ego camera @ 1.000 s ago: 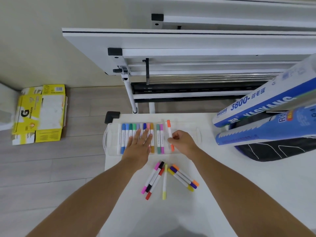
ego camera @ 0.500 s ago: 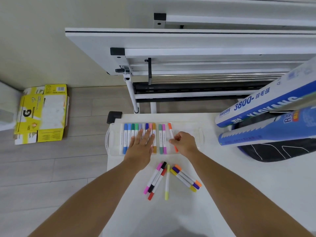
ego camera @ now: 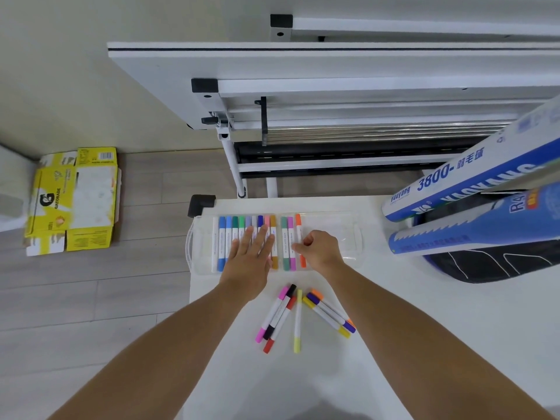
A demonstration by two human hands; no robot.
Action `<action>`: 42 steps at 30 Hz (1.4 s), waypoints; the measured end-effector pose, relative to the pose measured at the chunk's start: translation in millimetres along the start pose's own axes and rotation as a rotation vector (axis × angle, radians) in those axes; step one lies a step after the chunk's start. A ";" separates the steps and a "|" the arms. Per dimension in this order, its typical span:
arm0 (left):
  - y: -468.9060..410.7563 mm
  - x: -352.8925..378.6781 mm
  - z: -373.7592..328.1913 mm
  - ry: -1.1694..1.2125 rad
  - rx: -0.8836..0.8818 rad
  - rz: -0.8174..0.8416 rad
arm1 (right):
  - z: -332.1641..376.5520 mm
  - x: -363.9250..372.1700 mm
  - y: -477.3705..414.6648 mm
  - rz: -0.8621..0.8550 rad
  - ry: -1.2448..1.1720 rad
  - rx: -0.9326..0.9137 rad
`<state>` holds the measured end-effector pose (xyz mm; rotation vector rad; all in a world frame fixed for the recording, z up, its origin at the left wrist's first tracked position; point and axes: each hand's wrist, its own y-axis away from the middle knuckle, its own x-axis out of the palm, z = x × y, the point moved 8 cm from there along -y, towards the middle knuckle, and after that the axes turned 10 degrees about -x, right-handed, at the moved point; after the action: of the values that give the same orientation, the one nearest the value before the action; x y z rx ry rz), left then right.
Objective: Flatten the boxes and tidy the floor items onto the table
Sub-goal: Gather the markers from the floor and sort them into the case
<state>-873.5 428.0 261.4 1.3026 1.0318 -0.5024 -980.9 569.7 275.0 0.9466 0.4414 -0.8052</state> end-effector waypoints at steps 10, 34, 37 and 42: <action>-0.2 1.3 0.9 0.013 0.007 -0.013 | -2.9 6.0 -4.1 -0.020 0.025 0.013; 6.4 -13.9 -9.7 -0.052 0.040 -0.037 | -13.1 -7.6 25.9 0.071 0.146 -0.165; 11.3 -19.0 -31.4 -0.097 0.156 -0.045 | -42.4 -16.3 53.1 0.151 0.220 -0.200; 16.4 -13.1 -59.5 -0.212 0.262 0.003 | -90.5 -18.3 89.1 0.266 0.310 -0.146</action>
<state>-886.5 484.9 285.3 1.4454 0.8064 -0.7761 -923.4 683.7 287.2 0.9721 0.6186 -0.3801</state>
